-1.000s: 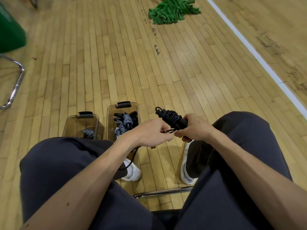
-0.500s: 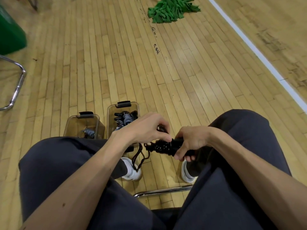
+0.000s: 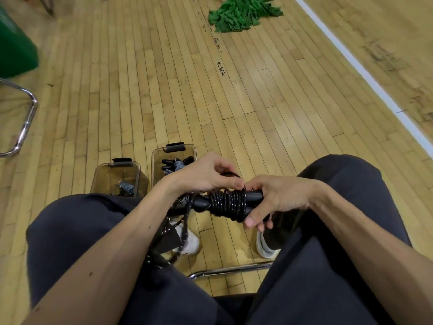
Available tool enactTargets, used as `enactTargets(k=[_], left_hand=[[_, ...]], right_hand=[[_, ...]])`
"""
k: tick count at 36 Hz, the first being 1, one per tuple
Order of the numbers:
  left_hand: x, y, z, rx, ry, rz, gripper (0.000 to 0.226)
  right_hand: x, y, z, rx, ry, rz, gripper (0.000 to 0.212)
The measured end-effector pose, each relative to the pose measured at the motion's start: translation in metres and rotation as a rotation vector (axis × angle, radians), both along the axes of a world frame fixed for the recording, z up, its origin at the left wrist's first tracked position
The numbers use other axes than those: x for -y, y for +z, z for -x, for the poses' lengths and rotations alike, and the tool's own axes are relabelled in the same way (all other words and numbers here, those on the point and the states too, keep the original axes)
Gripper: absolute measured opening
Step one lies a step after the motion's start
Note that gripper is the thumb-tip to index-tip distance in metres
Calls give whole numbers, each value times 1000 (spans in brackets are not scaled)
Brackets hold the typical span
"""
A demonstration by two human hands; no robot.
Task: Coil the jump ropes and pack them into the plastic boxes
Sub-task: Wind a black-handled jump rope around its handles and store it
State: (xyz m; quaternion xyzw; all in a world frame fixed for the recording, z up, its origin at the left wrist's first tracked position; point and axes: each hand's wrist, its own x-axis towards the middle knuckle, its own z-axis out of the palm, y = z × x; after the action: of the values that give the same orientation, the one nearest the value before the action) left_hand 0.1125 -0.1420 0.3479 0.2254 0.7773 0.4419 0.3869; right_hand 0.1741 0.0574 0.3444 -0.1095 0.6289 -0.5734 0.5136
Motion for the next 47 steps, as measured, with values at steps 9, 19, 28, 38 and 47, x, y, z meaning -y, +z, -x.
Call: enactTargets(k=[9,19,28,38,47], left_hand=[[0,-7,-3,-33,-15,48,20],[-8,-18,-16,-388,-143,294,64],[-13,-11,-20,-240,6,113,67],[-15,-5,-25,47,216,57,22],[-19,-9,-31,191,292,-69,38]], right_hand=[[-7,-3,5,-192,29,-332,20],[-11,-4,-2,-85,232,-373,21],[-17,10,0,1,28,87,14],[-1,13,0,39,-401,134,25],[0,11,2,-67,-523,63,25]])
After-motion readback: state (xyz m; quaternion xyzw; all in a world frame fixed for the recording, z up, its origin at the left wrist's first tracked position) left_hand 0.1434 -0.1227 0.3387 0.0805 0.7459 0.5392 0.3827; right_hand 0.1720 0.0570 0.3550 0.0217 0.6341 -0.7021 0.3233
